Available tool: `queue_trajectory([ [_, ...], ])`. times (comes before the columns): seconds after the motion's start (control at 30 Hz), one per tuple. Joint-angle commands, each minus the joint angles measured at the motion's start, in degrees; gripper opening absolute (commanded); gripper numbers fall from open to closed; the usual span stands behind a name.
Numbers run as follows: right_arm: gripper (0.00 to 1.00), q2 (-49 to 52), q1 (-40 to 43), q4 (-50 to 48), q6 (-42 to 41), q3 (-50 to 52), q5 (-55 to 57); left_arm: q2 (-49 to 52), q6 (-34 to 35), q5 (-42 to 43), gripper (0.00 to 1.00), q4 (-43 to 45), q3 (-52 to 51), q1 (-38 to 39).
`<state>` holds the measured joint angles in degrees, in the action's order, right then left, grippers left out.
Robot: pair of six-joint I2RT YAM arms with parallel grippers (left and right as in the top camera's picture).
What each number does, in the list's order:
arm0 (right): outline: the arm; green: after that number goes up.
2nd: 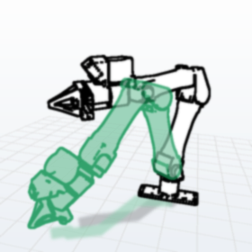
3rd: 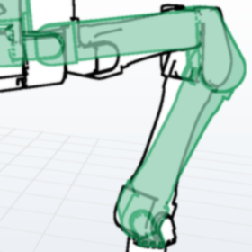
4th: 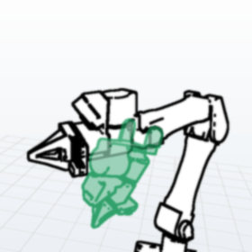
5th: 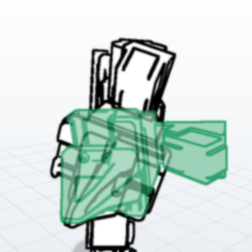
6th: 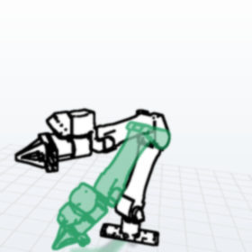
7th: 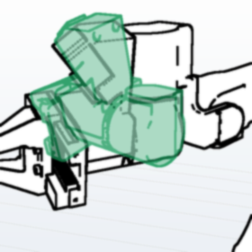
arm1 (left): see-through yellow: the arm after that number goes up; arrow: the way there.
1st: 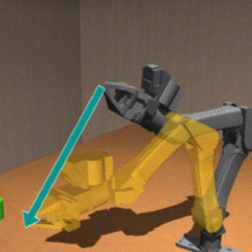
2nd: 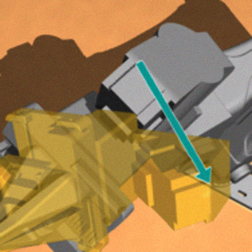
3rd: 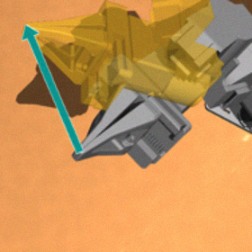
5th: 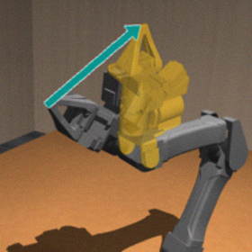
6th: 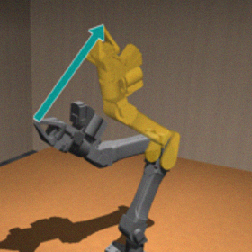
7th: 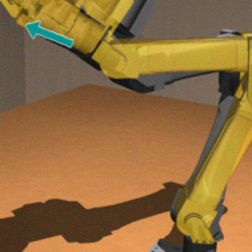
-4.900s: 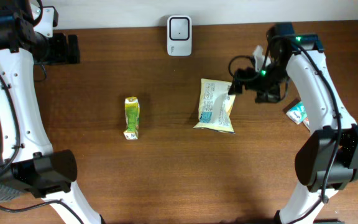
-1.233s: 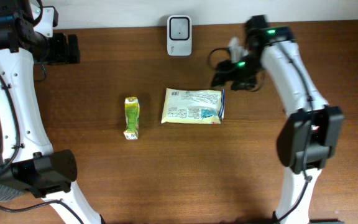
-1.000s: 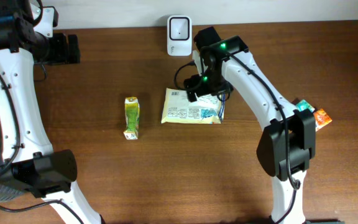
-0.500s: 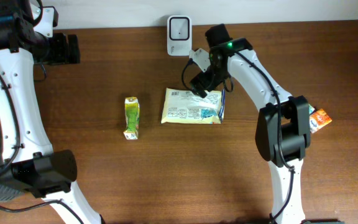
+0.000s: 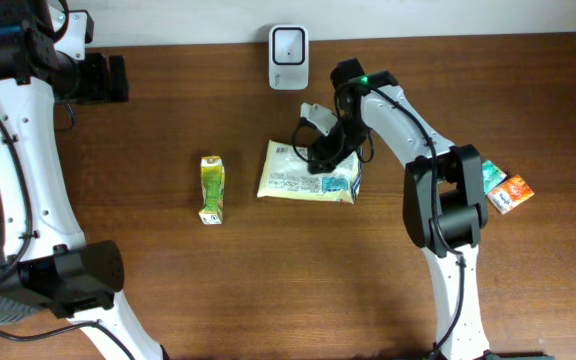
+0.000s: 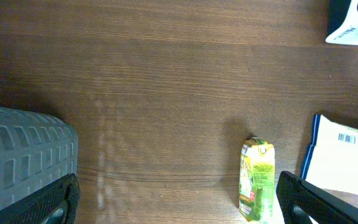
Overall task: Scan the item barcode
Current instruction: 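Grasp the snack bag edge with the right gripper and lift it, then hold the snack bag in front of the scanner with right gripper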
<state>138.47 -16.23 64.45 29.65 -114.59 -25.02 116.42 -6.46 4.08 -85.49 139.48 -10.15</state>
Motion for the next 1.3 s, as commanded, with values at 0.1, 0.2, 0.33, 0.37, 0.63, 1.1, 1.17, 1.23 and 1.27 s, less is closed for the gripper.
queue_trajectory([
  [0.1,0.16,2.03,-0.20,0.44,-6.62,0.02,-1.18,0.07,-0.74,0.17,0.99,0.07,0.02,-0.42],
  [0.2,0.06,1.66,-0.20,3.02,-6.60,-2.27,-5.31,0.07,-0.74,0.20,0.99,0.07,0.02,-0.42],
  [0.33,0.04,0.35,-0.20,9.62,-6.58,-11.74,-8.61,0.07,-0.74,0.17,0.99,0.07,0.02,-0.42],
  [0.37,0.04,-0.22,-0.26,11.26,-6.58,-14.53,-9.18,0.07,-0.74,0.17,0.99,0.07,0.02,-0.42],
  [0.63,0.04,-5.77,-0.15,22.88,-5.49,-37.64,-16.65,0.07,-0.74,0.17,0.99,0.07,0.02,-0.42],
  [1.1,0.04,-16.41,7.48,27.52,3.13,-38.49,-37.64,0.07,-0.74,0.17,0.99,0.07,0.02,-0.42],
  [1.17,0.04,-17.29,9.01,27.67,3.13,-38.49,-37.90,0.07,-0.74,0.17,0.99,0.07,0.02,-0.42],
  [1.23,0.04,-17.49,10.14,28.02,3.13,-38.49,-37.97,0.07,-0.74,0.17,0.99,0.07,0.02,-0.42],
  [1.27,0.04,-17.46,10.32,28.35,3.13,-38.49,-37.66,0.07,-0.74,0.17,0.99,0.07,0.02,-0.42],
])
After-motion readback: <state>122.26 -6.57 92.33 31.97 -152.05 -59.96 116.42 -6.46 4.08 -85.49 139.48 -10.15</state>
